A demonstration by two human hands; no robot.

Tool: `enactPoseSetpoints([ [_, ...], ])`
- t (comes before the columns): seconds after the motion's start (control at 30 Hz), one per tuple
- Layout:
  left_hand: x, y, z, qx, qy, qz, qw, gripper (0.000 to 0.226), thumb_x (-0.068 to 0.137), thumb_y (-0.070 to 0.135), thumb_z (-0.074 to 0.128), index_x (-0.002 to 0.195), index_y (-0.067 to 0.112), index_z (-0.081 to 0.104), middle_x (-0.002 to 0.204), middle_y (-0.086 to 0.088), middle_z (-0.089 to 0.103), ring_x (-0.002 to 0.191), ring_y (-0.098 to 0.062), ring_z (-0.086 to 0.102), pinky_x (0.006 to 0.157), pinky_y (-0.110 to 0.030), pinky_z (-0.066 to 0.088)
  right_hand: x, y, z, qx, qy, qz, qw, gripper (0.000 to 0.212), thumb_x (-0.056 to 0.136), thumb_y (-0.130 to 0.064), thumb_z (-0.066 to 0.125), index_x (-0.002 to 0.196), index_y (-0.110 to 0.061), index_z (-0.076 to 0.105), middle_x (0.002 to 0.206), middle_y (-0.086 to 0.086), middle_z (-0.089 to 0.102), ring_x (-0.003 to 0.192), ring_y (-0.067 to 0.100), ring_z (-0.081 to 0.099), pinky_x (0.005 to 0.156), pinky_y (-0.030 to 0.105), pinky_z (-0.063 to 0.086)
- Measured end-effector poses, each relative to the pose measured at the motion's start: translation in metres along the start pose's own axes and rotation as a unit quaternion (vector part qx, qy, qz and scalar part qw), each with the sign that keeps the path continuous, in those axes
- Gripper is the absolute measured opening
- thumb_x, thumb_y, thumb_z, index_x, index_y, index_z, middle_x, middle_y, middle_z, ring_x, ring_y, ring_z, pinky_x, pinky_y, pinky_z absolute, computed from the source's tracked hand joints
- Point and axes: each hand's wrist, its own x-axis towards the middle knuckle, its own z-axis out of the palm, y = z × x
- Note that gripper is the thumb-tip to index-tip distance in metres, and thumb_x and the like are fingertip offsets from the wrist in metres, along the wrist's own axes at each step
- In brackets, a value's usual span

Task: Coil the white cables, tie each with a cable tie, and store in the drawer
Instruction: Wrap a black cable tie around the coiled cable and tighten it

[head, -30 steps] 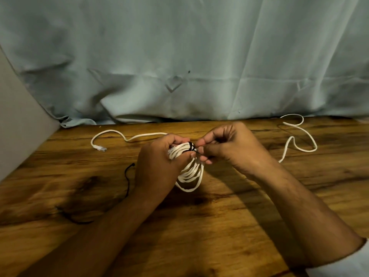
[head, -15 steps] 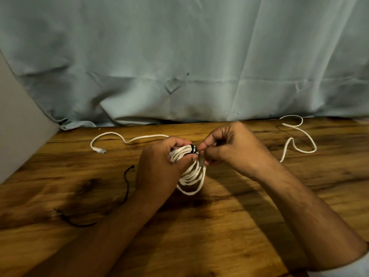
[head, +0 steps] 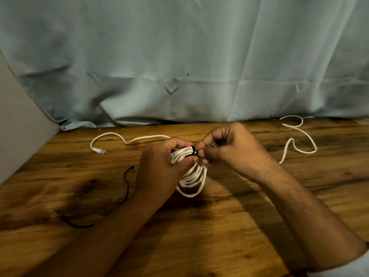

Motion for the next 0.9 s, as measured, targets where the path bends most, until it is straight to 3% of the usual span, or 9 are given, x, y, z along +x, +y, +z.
enactPoseSetpoints([
  [0.13, -0.003, 0.004, 0.004, 0.005, -0.025, 0.015, 1.000, 0.024, 0.077, 0.031, 0.088, 0.098, 0.029, 0.078, 0.089, 0.015, 0.075, 0.084, -0.001, 0.071, 0.073, -0.034, 0.059, 0.002, 0.003, -0.005, 0.022, -0.007, -0.003, 1.000, 0.011, 0.088, 0.002, 0.076, 0.090, -0.008, 0.077, 0.077, 0.012, 0.077, 0.073, 0.033, 0.075, 0.074, 0.050, 0.064],
  [0.23, -0.005, 0.008, 0.007, 0.009, -0.011, 0.012, 1.000, 0.024, 0.076, 0.031, 0.089, 0.098, 0.028, 0.078, 0.087, 0.016, 0.075, 0.082, 0.002, 0.070, 0.071, -0.028, 0.058, 0.003, 0.003, -0.011, 0.029, -0.027, 0.002, 0.999, 0.010, 0.088, 0.004, 0.076, 0.091, -0.006, 0.077, 0.076, 0.012, 0.077, 0.070, 0.026, 0.073, 0.075, 0.045, 0.064],
  [0.4, 0.000, 0.002, 0.000, -0.012, 0.007, 0.004, 1.000, 0.027, 0.076, 0.021, 0.088, 0.101, 0.023, 0.078, 0.089, 0.012, 0.076, 0.081, -0.002, 0.072, 0.071, -0.035, 0.061, 0.003, 0.004, -0.010, 0.100, -0.042, 0.022, 0.994, 0.014, 0.087, 0.008, 0.074, 0.099, 0.002, 0.073, 0.081, 0.017, 0.078, 0.070, 0.022, 0.073, 0.067, 0.032, 0.062],
  [0.53, 0.001, 0.007, -0.001, -0.033, 0.017, 0.010, 0.999, 0.027, 0.076, 0.020, 0.089, 0.100, 0.022, 0.078, 0.087, 0.012, 0.077, 0.079, -0.003, 0.073, 0.069, -0.028, 0.060, 0.002, 0.004, -0.012, 0.151, -0.030, 0.011, 0.988, 0.014, 0.086, 0.010, 0.073, 0.099, 0.010, 0.071, 0.081, 0.023, 0.076, 0.067, 0.020, 0.073, 0.062, 0.028, 0.061],
  [0.9, -0.003, 0.007, 0.002, -0.043, 0.005, 0.006, 0.999, 0.029, 0.077, 0.019, 0.087, 0.103, 0.027, 0.077, 0.093, 0.015, 0.076, 0.087, 0.000, 0.072, 0.075, -0.022, 0.060, 0.004, 0.009, -0.010, 0.155, -0.046, 0.022, 0.987, 0.010, 0.084, 0.010, 0.075, 0.094, 0.007, 0.074, 0.080, 0.022, 0.075, 0.067, 0.022, 0.069, 0.063, 0.029, 0.061],
])
